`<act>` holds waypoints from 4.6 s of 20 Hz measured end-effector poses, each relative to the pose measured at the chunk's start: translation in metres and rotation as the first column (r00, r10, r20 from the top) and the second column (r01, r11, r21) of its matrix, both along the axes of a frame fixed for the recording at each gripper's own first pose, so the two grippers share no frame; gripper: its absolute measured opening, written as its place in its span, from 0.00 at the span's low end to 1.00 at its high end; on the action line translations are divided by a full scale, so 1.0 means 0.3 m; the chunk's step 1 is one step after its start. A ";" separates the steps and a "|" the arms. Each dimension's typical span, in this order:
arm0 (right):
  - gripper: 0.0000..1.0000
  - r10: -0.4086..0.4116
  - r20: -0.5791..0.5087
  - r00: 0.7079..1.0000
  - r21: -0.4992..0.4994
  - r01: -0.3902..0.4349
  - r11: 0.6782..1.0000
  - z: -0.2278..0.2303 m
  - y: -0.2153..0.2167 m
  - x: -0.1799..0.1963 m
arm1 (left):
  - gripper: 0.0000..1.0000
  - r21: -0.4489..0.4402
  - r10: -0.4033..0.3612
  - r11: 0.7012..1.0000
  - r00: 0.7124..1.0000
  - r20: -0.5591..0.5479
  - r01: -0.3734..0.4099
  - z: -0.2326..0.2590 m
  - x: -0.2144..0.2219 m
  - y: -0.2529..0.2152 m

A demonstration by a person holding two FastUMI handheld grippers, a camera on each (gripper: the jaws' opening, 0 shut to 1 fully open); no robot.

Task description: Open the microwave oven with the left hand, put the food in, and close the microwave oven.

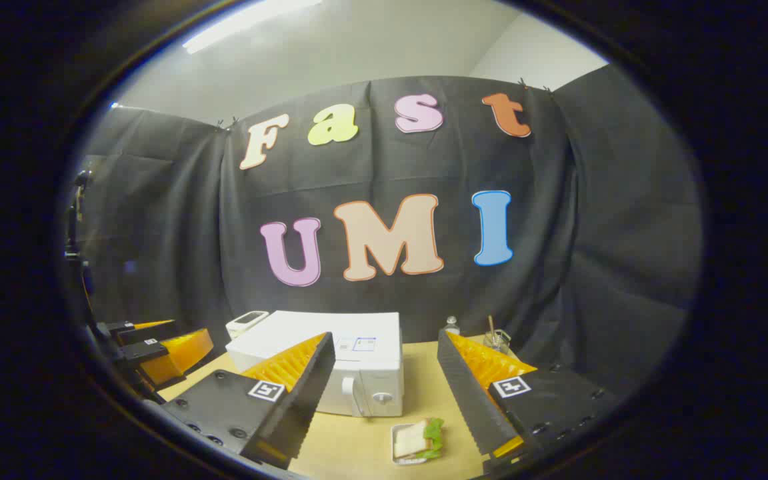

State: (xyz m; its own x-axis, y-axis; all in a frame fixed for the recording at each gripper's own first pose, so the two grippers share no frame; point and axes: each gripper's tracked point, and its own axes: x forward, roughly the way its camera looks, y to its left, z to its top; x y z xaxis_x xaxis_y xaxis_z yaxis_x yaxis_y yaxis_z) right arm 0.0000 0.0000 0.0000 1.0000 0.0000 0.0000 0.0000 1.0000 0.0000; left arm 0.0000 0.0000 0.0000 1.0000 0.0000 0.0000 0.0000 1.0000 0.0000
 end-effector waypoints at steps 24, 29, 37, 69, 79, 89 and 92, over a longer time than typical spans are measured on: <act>0.96 -0.035 -0.008 0.999 0.017 0.035 0.999 0.035 -0.191 0.062 | 0.98 -0.019 0.077 0.997 0.997 -0.012 -0.078 0.003 0.028 -0.028; 0.92 -0.050 0.000 0.999 0.015 0.050 0.999 0.038 -0.214 0.062 | 0.98 -0.030 0.057 0.998 0.997 -0.061 -0.059 -0.076 0.034 -0.048; 0.92 -0.064 -0.024 0.998 0.028 0.065 0.997 -0.001 -0.238 0.055 | 0.99 -0.043 -0.006 0.999 0.964 -0.266 -0.006 -0.328 0.031 -0.085; 0.92 -0.236 -0.179 0.955 0.028 0.244 0.969 -0.196 -0.461 -0.028 | 0.71 -0.045 -0.181 0.982 0.852 -0.491 0.183 -0.793 0.497 -0.394; 0.92 -0.231 -0.190 0.954 0.029 0.241 0.970 -0.214 -0.441 0.020 | 0.29 0.023 -0.170 0.977 0.847 -0.504 0.210 -0.797 0.548 -0.415; 0.97 -0.231 -0.201 0.952 0.022 0.240 0.970 -0.229 -0.431 0.018 | 0.22 -0.010 -0.164 0.983 0.851 -0.499 0.183 -0.794 0.543 -0.413; 0.97 -0.223 -0.209 0.952 0.029 0.234 0.972 -0.236 -0.422 0.010 | 0.19 -0.021 -0.159 0.985 0.853 -0.497 0.171 -0.793 0.538 -0.410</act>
